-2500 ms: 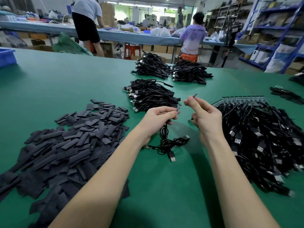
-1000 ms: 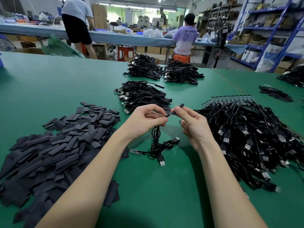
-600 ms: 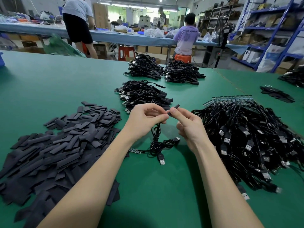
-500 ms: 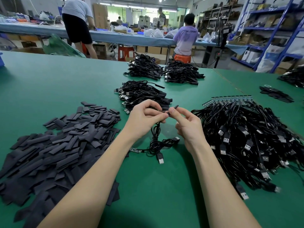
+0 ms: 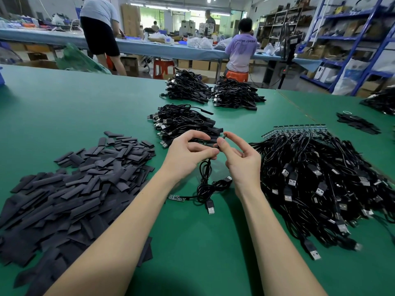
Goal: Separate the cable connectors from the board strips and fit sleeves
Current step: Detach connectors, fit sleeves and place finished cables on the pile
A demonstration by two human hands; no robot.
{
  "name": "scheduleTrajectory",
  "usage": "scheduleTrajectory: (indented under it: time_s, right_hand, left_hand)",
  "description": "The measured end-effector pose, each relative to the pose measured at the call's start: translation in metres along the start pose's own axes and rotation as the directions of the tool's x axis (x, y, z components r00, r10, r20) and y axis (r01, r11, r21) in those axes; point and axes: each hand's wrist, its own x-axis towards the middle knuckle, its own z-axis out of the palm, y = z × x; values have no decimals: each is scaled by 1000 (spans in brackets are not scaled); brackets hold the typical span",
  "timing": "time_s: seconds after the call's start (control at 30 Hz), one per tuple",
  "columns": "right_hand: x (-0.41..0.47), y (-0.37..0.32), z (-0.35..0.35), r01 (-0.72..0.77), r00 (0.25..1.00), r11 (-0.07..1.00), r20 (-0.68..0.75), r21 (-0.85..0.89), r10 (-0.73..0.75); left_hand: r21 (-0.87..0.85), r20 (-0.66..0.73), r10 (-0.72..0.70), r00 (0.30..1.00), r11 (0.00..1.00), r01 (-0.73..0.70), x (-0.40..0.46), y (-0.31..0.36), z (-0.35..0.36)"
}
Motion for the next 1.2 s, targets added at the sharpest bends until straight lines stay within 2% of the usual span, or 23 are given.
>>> scheduleTrajectory:
  time_s: [0.1,0.17,0.23,0.3,0.37,0.43,0.47,0.53,0.63,0.7,0.8,0.93,1.0,1.07,1.13,1.2]
  right_hand:
    - [1,-3,0,-21,999,1000,-48,-6,21]
    - [2,-7,-1,-61,996,998,-62,29,63]
    - [3,-13,-3,-108,993,993,-33,49,109]
    - [5,-20,-7,-148,988,985,35,-87,152]
    - [8,-27,-15,-114,972,904,143,-413,188]
    - [11,-33,-24,20,907,704,309,-710,287]
    - [11,-36,-26,77,850,614,374,-786,371]
    - [11,-42,-26,123,753,526,425,-841,503]
    - [12,-44,-22,191,719,458,441,-868,536]
    - [12,-43,-22,176,706,463,439,-869,556]
    - [11,-41,-22,146,694,483,437,-863,572]
    - [9,-36,-18,146,721,521,451,-841,526]
    - [8,-33,-17,143,722,534,457,-833,519]
    - [9,-31,-16,144,722,533,457,-834,520]
    - [11,-30,-16,133,727,531,446,-837,522]
    - [11,-29,-17,136,738,524,439,-840,513]
  left_hand:
    - [134,17,-21,1000,991,19,5,5,0]
    - [227,68,-157,985,964,138,7,7,-6]
    - [175,147,-284,948,950,257,5,7,-9]
    - [91,139,-308,941,951,297,3,5,-10]
    - [48,53,-284,957,958,282,4,3,-11]
    - [-1,-33,-246,969,969,247,6,2,-11]
    - [2,-77,-217,973,976,218,7,2,-11]
    - [67,-160,-138,977,986,151,8,1,-12]
    - [112,-212,-30,977,992,55,11,7,-14]
    - [223,-234,93,968,974,-40,15,12,-17]
    - [473,-217,292,931,866,-161,31,24,-20]
    - [756,-81,358,930,630,-177,72,40,-21]
    - [833,-15,374,927,517,-195,98,46,-22]
    - [881,37,340,940,432,-191,121,45,-23]
    - [925,103,227,968,336,-178,138,34,-25]
    - [945,130,103,986,287,-155,144,19,-28]
